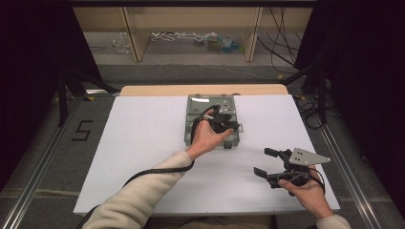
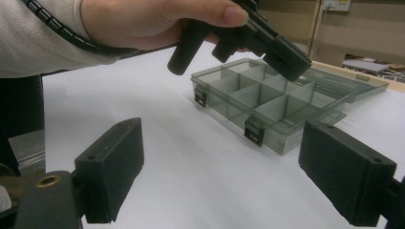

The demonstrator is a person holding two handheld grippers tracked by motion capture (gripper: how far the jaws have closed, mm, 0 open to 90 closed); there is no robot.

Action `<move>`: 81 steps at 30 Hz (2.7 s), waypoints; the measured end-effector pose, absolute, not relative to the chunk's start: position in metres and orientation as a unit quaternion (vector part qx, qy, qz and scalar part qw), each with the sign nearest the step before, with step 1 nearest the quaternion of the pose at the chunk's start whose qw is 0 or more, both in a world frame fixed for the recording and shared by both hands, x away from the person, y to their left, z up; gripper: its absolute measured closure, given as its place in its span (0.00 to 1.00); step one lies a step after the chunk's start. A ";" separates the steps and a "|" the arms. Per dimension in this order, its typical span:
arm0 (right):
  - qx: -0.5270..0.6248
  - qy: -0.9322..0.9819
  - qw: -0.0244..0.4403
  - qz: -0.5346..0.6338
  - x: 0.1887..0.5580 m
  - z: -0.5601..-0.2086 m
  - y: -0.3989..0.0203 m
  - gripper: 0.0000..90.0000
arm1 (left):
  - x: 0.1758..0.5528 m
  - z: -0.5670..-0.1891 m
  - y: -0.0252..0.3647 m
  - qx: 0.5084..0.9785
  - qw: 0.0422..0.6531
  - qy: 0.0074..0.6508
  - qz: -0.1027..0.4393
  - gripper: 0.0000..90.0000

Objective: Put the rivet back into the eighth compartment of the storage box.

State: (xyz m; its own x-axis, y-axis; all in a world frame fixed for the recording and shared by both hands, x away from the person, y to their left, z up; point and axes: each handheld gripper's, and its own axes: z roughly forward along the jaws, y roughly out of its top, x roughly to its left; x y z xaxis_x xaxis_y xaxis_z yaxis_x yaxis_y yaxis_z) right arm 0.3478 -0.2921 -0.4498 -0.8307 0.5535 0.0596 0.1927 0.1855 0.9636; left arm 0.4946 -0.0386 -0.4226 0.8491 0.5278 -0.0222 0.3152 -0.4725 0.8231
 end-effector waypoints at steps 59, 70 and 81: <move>0.256 0.744 0.165 0.595 0.347 -0.450 -0.292 0.18 | 0.379 -0.424 0.140 0.770 0.563 0.267 0.140 0.20; 0.254 0.751 0.162 0.588 0.347 -0.449 -0.293 0.18 | 0.364 -0.430 0.176 0.762 0.557 0.288 0.162 0.18; 0.251 0.759 0.155 0.580 0.347 -0.448 -0.294 0.18 | 0.362 -0.434 0.186 0.755 0.559 0.302 0.160 0.18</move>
State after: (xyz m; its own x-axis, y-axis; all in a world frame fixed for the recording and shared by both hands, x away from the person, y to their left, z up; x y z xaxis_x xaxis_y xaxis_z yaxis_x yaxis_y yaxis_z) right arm 0.3469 -0.2944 -0.4477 -0.8254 0.5617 0.0560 0.2014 0.2003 0.9588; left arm 0.3622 0.1863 -0.4335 0.7668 0.6348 -0.0952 0.2763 -0.1925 0.9416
